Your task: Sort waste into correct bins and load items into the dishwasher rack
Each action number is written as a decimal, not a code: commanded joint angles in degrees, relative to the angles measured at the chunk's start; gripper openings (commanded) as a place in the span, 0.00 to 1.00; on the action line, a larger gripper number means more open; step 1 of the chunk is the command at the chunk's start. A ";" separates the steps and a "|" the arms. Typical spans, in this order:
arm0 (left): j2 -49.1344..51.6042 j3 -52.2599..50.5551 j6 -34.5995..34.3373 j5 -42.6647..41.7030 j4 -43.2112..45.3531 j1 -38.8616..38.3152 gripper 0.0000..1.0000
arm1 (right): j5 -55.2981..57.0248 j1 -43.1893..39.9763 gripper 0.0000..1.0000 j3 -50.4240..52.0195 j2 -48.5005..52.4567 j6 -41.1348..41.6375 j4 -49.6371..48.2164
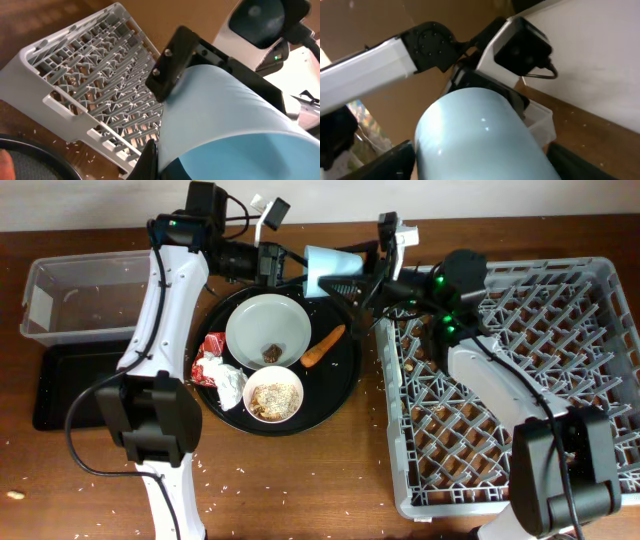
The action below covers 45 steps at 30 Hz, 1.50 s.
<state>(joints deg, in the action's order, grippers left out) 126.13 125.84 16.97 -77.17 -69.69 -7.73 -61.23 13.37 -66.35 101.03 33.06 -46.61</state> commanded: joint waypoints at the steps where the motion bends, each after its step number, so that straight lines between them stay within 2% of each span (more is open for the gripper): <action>1: 0.61 -0.24 0.87 0.98 -0.20 -0.20 0.01 | -2.89 0.87 0.68 -0.48 -0.15 0.70 -0.76; 2: 0.61 -0.24 0.87 1.01 -0.24 -0.09 0.01 | -3.08 0.87 0.66 -0.48 -0.15 0.70 -0.76; 3: 0.61 -0.24 0.87 1.01 -0.24 -0.04 0.11 | -3.08 0.85 0.66 -0.48 -0.15 0.68 -0.79; 5: 0.61 -0.24 0.66 1.01 -0.22 -0.04 0.21 | -3.06 0.74 0.64 -0.48 -0.15 0.66 -0.79; 6: 0.61 -0.24 0.68 1.03 -0.20 -0.04 0.37 | -3.08 0.46 0.64 -0.48 -0.15 0.68 -0.79; 7: 0.61 -0.24 0.68 1.18 -0.20 0.17 0.45 | -3.28 -0.33 0.63 -0.48 -0.15 0.68 -0.79; 9: 0.61 -0.24 0.68 3.65 -0.17 2.19 0.57 | -5.18 -4.02 0.62 -0.48 -0.15 1.42 -0.68; 10: 0.61 -0.24 0.68 6.19 -0.17 2.67 0.59 | -5.18 -5.35 0.62 -0.48 -0.15 1.55 0.04; 14: 0.61 -0.24 0.66 15.45 -0.15 5.60 0.61 | -3.82 -13.25 0.61 -0.48 -0.15 -0.57 7.45; 16: 0.61 -0.24 0.68 23.58 -0.15 6.49 0.61 | -0.24 -17.07 0.65 -0.48 -0.15 -4.85 11.91; 19: 0.61 -0.24 0.68 31.21 0.22 6.67 0.61 | 6.78 -20.31 0.70 -0.50 -0.20 -11.87 21.81; 21: 0.61 -0.24 0.66 33.59 0.70 6.64 0.61 | 12.24 -20.57 0.70 -0.50 -0.87 -17.16 30.14; 28: 0.61 -0.24 0.68 36.61 1.44 6.62 0.61 | 38.73 -20.50 0.69 -0.55 -12.41 -30.56 59.28; 32: 0.61 -0.24 0.68 36.74 1.62 6.62 0.61 | 48.43 -20.17 0.68 -0.55 -14.19 -32.87 73.75; 34: 0.61 -0.24 0.68 36.74 1.62 6.62 0.61 | 54.58 -17.33 0.67 -0.55 -14.16 -32.85 81.79; 38: 0.61 -0.24 0.68 38.58 1.53 6.62 0.61 | 62.42 -9.92 0.69 -0.55 -14.16 -32.61 89.31; 41: 0.61 -0.24 0.68 39.10 1.36 6.62 0.61 | 63.43 -9.99 0.69 -0.55 -14.16 -32.17 93.83; 45: 0.61 -0.24 0.68 39.10 1.36 6.62 0.61 | 63.43 -10.01 0.70 -0.55 -14.16 -31.39 92.72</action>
<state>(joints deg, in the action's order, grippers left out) 126.13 125.73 17.15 -38.48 -68.27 -1.19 0.93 3.38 -66.59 87.37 0.91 46.92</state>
